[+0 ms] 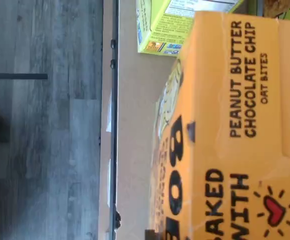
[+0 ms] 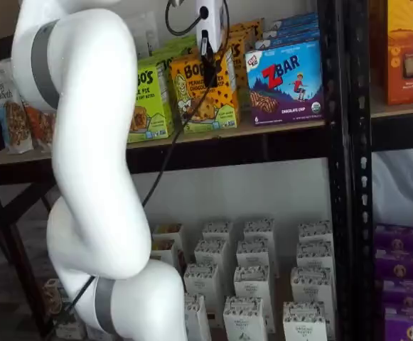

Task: Pick up the orange box on the top shelf, the fifth box from the left

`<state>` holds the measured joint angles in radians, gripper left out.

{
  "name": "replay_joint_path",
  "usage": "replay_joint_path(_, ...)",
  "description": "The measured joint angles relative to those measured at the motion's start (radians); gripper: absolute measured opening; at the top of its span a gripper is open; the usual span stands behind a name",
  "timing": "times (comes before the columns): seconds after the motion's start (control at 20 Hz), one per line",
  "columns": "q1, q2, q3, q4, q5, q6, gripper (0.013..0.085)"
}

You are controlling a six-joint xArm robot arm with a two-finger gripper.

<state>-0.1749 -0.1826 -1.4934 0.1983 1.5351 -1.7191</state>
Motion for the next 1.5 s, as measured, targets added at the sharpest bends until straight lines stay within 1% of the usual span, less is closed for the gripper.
replay_joint_path(0.05,0.0,0.0,0.0,0.001,0.0,0.0,0.049)
replay_joint_path(0.1,0.0,0.0,0.0,0.001,0.0,0.0,0.045)
replay_joint_path(0.15,0.0,-0.001,0.001,0.001,-0.001,0.0,0.045)
replay_joint_path(0.2,0.0,-0.001,0.001,0.002,-0.001,0.0,0.041)
replay_joint_path(0.25,0.0,-0.001,0.001,0.003,-0.001,0.0,0.041)
replay_joint_path(0.3,-0.001,0.0,0.0,0.003,0.001,0.0,0.037)
replay_joint_path(0.65,0.001,0.004,-0.008,-0.006,0.008,0.001,0.037)
replay_joint_path(1.2,-0.003,0.017,-0.052,0.003,0.042,0.004,0.037)
replay_joint_path(1.5,0.009,0.043,-0.138,-0.036,0.113,0.019,0.037)
